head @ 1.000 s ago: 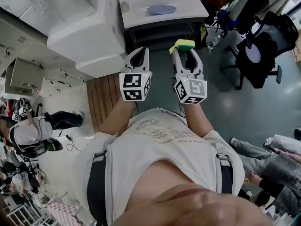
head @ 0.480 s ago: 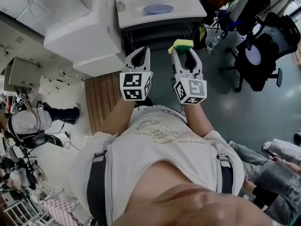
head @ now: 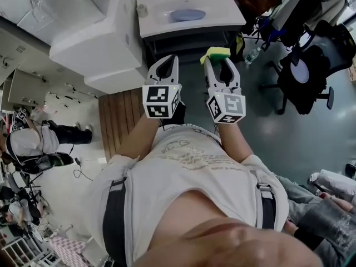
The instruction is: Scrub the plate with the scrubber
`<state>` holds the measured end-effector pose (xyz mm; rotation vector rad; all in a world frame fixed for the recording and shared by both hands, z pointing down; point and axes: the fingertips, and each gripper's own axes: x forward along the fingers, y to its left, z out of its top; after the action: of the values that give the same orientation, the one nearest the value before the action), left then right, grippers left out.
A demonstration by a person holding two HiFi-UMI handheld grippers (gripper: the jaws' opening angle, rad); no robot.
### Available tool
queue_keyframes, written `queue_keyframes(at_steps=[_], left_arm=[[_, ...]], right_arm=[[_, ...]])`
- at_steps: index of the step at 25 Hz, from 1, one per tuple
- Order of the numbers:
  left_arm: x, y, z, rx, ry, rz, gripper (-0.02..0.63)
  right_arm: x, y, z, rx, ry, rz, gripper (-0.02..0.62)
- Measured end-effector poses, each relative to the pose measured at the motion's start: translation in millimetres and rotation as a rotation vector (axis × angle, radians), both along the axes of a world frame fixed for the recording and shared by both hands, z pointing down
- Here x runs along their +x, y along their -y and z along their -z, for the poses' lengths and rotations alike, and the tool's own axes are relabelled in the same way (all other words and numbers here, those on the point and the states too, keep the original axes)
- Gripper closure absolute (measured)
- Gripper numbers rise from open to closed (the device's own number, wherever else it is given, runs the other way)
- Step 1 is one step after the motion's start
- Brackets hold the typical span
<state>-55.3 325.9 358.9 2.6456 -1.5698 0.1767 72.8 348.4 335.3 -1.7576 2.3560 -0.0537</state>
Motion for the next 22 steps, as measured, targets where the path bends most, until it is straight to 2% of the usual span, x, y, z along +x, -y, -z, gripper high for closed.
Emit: queue_keyframes(at_steps=[9,22], left_arm=[[-3.1,56.9,-8.8,-0.001,-0.023,-0.010,0.584],[-0.1,184.7,-17.1,-0.030,-0.032,-0.038,0.584]], right_arm=[[-4.8,56.1,-3.9,0.004,-0.028,-0.002,0.399],[-3.6,188.7,-7.9,-0.028,-0.072,-0.036,0.397]])
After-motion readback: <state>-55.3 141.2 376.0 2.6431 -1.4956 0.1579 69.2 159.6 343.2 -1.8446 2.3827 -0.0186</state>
